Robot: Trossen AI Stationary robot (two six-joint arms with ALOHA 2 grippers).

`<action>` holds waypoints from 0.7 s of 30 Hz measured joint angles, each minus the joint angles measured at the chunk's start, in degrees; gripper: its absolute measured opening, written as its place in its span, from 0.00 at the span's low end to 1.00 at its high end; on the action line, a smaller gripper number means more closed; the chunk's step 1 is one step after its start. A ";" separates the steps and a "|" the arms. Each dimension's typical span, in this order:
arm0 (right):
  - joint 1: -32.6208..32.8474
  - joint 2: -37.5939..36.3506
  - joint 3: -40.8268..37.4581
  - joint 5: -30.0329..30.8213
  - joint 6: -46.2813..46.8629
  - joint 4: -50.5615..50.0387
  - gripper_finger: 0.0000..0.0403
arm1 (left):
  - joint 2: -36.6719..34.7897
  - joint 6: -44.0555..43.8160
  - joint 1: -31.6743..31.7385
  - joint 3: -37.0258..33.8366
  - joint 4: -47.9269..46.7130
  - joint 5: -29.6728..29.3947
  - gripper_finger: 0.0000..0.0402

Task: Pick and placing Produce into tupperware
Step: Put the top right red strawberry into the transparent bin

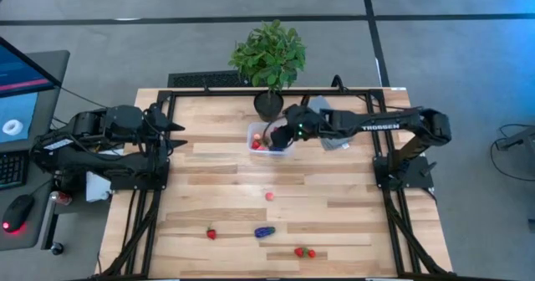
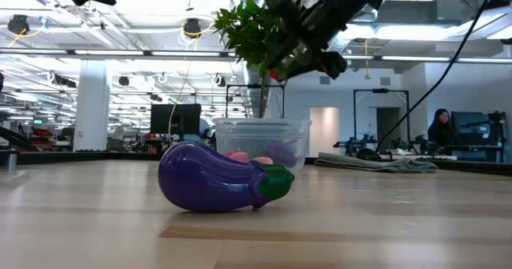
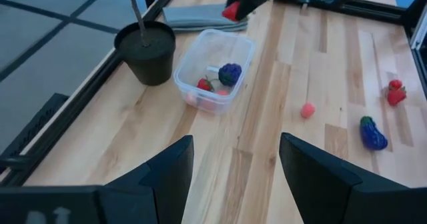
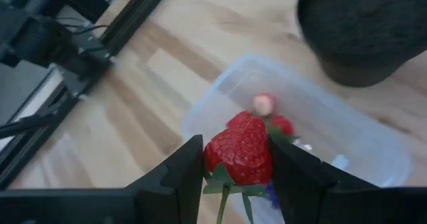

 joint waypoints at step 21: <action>-2.92 5.08 0.38 0.09 -8.35 0.66 0.45 | -0.01 -0.55 -0.02 0.00 -0.11 -0.39 0.53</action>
